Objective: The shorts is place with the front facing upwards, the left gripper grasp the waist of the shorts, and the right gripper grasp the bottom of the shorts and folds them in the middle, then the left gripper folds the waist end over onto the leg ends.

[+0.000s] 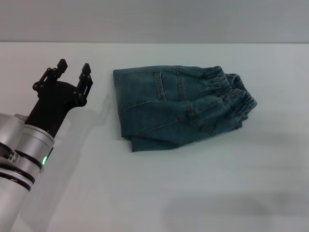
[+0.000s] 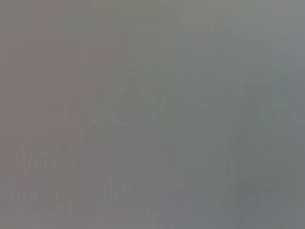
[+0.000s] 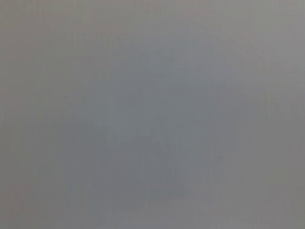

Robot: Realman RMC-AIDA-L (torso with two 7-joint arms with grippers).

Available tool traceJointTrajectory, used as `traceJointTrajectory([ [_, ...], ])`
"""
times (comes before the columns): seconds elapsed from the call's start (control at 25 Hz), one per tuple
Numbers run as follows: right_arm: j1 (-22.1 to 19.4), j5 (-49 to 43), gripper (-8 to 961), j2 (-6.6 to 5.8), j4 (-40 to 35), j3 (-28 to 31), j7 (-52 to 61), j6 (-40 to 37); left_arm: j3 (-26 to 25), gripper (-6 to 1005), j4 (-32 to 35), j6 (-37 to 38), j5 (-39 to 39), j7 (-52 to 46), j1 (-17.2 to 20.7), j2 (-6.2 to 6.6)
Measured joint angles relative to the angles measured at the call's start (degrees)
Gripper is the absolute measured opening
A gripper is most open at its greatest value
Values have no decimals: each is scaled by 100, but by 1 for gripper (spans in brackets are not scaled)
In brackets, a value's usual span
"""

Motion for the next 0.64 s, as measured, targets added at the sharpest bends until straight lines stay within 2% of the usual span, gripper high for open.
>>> traceJointTrajectory([
  [0.04, 34, 7, 261, 1, -77, -3, 10, -51, 0, 448, -1, -1, 3, 58, 12, -11],
  [0.24, 119, 26, 505, 6, -276, -1, 50, -80, 6, 567, -12, 23, 2, 301, 48, -50],
  [0.36, 185, 91, 737, 16, -412, -2, 113, -86, -19, 667, -19, 119, -18, 311, 84, -51],
  [0.52, 330, 469, 819, 14, -688, -57, 373, -93, -100, 820, -82, 263, -39, 315, 192, -51],
  [0.64, 431, 549, 839, -3, -877, -47, 641, -99, -167, 820, -127, 270, -40, 320, 256, -51],
])
